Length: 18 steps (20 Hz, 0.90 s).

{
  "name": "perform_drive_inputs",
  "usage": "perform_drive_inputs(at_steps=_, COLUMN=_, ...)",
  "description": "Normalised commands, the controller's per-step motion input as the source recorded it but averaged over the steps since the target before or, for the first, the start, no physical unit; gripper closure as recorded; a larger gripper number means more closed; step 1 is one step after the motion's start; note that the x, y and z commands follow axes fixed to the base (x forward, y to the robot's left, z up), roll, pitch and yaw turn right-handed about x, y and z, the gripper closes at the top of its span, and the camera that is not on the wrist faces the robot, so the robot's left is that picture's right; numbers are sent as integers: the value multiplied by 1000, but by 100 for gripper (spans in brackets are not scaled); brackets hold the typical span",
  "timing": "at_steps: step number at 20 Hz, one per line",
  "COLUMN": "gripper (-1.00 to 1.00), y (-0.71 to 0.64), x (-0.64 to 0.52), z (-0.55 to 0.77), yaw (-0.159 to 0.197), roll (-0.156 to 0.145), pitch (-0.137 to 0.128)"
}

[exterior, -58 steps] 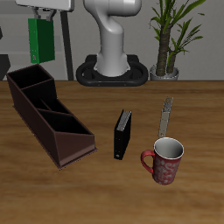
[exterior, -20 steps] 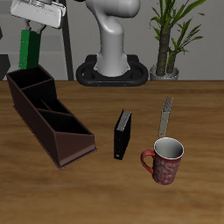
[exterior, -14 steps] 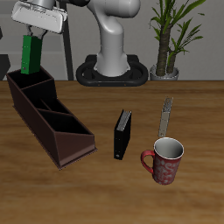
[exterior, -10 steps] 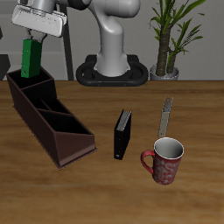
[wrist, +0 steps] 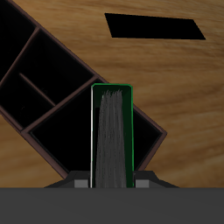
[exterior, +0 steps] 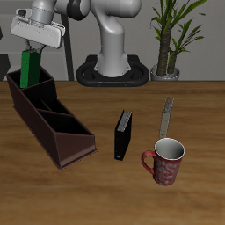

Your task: Place the green book into the right desk caddy's right compartment

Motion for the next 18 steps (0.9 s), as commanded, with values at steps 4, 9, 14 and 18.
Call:
perform_drive_inputs(at_steps=4, gripper=100, y=-11, x=154, z=-342, yaw=-20, roll=13, pitch=74)
perform_drive_inputs(at_steps=9, gripper=100, y=-28, x=108, z=-382, yaw=-5, roll=-2, pitch=57)
perform_drive_inputs(at_steps=14, gripper=100, y=-62, x=134, z=-286, yaw=-7, roll=-3, pitch=54)
perform_drive_inputs(at_steps=18, gripper=100, y=-94, x=231, z=-412, yaw=14, roll=-51, pitch=100)
